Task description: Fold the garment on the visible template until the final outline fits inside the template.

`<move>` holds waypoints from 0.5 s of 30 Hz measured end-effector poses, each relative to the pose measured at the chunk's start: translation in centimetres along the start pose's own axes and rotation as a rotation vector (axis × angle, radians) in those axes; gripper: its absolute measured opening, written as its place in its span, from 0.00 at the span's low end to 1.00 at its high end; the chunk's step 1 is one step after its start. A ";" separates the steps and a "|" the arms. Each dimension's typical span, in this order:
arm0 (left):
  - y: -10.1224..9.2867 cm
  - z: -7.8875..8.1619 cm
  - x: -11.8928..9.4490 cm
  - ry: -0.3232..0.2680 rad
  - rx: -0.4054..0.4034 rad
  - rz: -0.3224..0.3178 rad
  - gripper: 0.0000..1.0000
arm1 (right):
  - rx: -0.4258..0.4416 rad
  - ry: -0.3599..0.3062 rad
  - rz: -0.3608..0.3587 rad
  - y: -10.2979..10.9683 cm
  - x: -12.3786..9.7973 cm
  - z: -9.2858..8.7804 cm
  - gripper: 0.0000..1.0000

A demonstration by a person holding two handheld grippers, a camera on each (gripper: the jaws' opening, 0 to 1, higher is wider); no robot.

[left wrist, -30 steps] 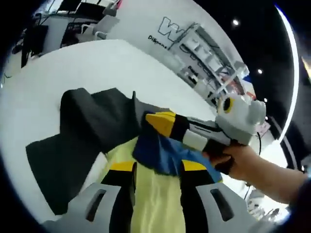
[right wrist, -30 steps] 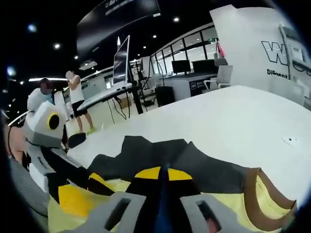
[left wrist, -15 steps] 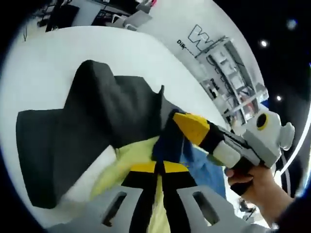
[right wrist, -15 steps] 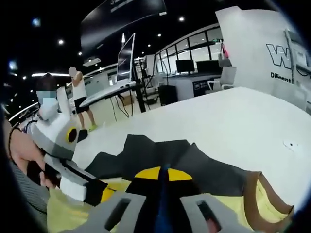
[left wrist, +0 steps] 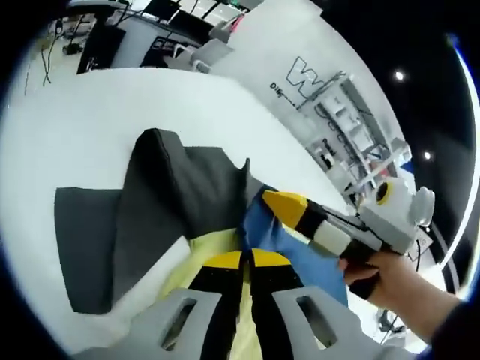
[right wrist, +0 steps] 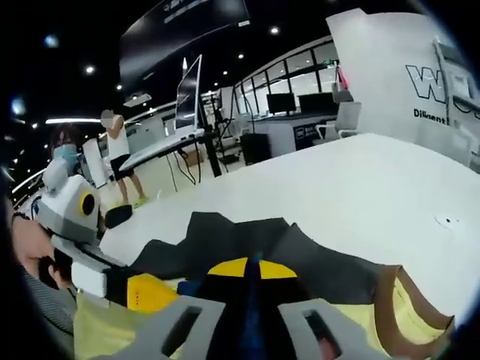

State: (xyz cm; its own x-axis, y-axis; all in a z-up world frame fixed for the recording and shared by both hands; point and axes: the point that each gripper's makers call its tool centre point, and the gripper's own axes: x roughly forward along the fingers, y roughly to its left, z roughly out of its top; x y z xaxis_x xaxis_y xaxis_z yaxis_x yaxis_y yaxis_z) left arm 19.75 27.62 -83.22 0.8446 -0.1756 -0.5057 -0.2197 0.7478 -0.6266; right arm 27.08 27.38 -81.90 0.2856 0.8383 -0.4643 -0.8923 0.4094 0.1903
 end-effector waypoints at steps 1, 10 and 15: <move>0.0 0.0 0.0 -0.001 0.000 0.001 0.00 | 0.000 0.005 -0.002 0.0 0.1 -0.1 0.00; 1.2 -1.3 0.4 0.003 -0.063 0.053 0.00 | 0.006 0.064 -0.030 -0.1 1.7 -0.9 0.00; 1.2 -1.2 0.3 0.000 -0.064 0.058 0.00 | -0.001 0.074 -0.031 0.0 2.4 -1.1 0.00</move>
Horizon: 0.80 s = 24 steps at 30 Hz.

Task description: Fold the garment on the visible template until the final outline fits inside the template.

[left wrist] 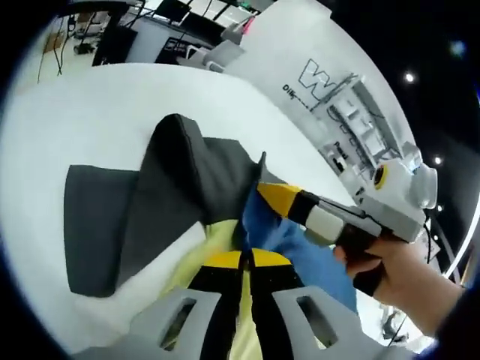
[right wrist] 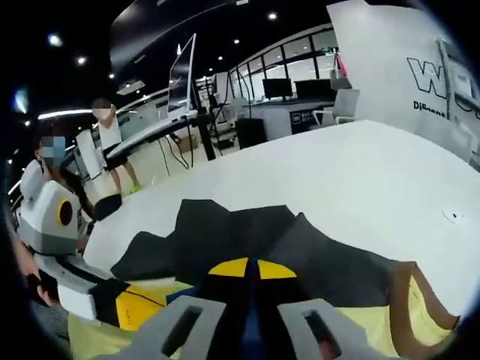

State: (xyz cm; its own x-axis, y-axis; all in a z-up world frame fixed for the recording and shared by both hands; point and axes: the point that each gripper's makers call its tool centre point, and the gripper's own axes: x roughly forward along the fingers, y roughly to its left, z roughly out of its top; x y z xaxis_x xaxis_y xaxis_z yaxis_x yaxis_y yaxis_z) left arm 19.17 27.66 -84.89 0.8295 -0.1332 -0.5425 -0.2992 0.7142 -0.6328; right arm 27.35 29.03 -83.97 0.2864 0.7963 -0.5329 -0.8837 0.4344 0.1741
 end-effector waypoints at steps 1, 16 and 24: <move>0.0 -0.1 0.0 0.001 0.007 0.002 0.00 | 0.000 0.000 -0.002 0.0 0.1 0.0 0.00; -0.5 1.2 -1.1 0.001 0.270 0.017 0.01 | 0.089 -0.109 -0.205 -2.5 -3.6 1.7 0.14; -1.8 1.5 -2.6 -0.006 0.405 -0.039 0.03 | 0.047 -0.097 -0.277 -3.5 -6.5 1.4 0.19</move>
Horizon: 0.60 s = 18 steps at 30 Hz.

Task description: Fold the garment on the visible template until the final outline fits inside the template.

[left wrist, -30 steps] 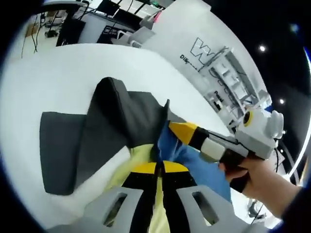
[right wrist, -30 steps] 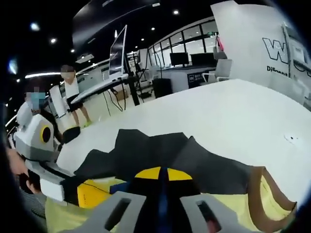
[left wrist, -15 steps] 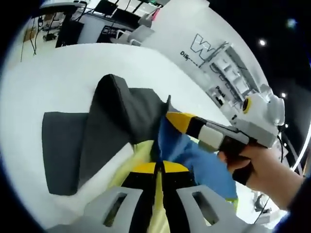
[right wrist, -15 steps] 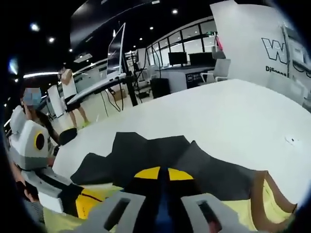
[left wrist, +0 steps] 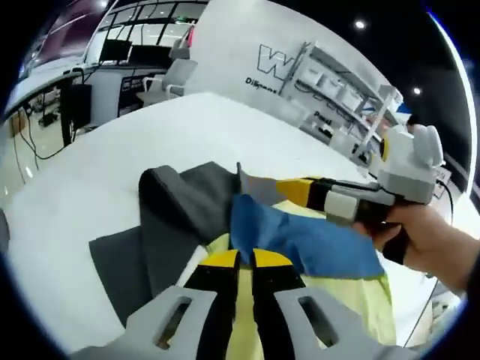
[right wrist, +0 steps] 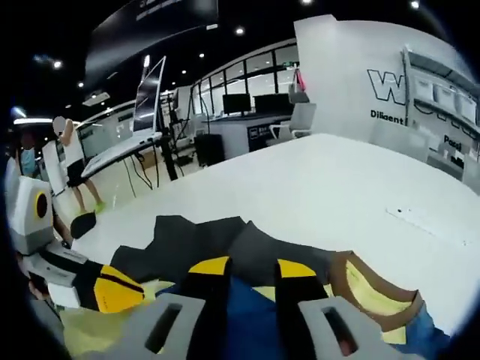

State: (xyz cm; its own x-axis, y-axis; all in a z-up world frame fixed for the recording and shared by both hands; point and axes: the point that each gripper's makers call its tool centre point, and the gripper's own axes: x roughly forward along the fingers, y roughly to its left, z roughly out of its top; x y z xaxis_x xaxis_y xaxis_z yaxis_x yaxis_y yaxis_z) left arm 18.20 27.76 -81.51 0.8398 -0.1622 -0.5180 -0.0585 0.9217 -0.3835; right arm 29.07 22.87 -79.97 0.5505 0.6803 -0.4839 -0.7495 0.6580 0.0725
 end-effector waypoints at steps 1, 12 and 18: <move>-0.3 0.1 -0.1 -0.002 0.012 -0.014 0.04 | 0.004 0.004 -0.019 -0.5 -0.5 0.1 0.19; -4.1 0.2 -0.9 -0.010 0.151 -0.147 0.05 | 0.084 0.040 -0.158 -4.8 -4.7 -0.9 0.26; -6.3 -0.5 -1.0 0.006 0.210 -0.234 0.05 | 0.097 0.072 -0.184 -6.2 -6.2 -2.2 0.30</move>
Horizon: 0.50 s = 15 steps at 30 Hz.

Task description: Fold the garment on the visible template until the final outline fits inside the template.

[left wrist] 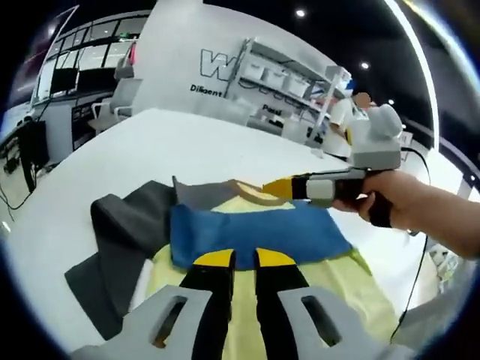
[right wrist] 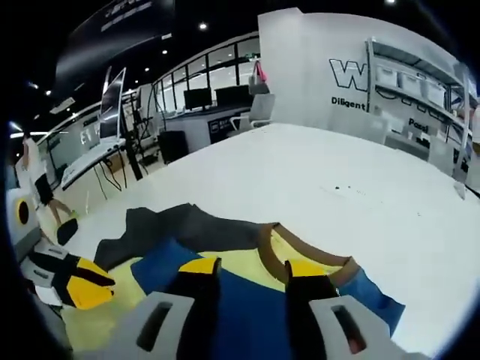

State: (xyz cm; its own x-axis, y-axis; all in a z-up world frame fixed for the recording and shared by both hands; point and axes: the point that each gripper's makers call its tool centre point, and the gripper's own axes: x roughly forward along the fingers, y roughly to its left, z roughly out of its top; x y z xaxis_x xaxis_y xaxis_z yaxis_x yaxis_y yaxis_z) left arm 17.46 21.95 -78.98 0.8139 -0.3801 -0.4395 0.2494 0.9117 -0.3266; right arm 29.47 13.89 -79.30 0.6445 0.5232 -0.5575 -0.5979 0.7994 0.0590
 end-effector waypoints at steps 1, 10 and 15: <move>-0.1 0.0 0.0 0.001 0.002 -0.003 0.05 | 0.003 0.003 -0.004 -0.2 -0.2 -0.1 0.30; -4.5 -1.0 0.2 0.038 0.177 -0.184 0.08 | 0.045 0.048 -0.058 -2.6 -1.7 -1.5 0.32; -7.3 -2.0 0.4 0.067 0.208 -0.291 0.10 | 0.054 0.084 -0.111 -4.8 -2.8 -3.2 0.33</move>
State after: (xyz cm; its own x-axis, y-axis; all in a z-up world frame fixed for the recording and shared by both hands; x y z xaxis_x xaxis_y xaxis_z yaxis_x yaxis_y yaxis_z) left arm 14.90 14.80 -78.48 0.6585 -0.6317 -0.4090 0.5728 0.7732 -0.2722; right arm 29.06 7.67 -80.68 0.6619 0.4062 -0.6299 -0.4975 0.8667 0.0361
